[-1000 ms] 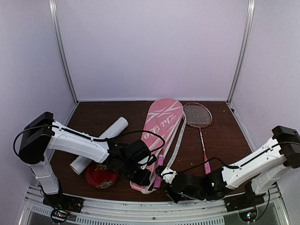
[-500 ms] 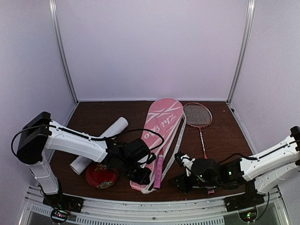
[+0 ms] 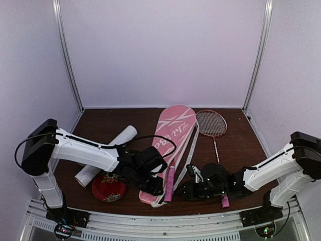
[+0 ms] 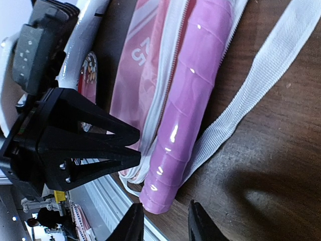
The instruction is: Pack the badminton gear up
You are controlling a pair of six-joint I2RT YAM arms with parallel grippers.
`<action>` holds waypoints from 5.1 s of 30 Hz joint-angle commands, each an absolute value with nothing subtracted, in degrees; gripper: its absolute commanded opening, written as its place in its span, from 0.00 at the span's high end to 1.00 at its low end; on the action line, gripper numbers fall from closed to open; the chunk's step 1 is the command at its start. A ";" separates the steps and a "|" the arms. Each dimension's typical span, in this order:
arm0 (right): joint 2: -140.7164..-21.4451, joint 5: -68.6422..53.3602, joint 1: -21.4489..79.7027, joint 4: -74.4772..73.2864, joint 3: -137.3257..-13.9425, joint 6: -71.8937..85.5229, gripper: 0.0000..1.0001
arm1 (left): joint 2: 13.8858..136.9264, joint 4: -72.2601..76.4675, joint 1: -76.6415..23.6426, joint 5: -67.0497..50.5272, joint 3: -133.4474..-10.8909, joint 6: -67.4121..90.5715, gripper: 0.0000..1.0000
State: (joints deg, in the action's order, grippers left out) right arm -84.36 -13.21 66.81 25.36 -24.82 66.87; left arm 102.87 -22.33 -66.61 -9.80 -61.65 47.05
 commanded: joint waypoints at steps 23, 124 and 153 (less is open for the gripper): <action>-94.17 -21.54 63.66 37.20 -25.79 75.23 0.72 | 100.04 -19.65 -66.97 -9.85 -62.27 47.21 1.00; -89.49 -20.29 60.21 22.86 -31.11 64.70 0.77 | 96.50 -4.92 -65.48 -19.66 -55.94 48.46 1.00; -108.93 -25.95 59.72 46.12 -35.05 74.85 0.91 | 91.10 -18.60 -64.99 -6.59 -57.75 44.85 0.76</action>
State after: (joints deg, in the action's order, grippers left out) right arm -106.74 -25.52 60.07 40.66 -35.62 72.44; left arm 95.33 -11.03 -65.56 -15.29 -55.96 47.24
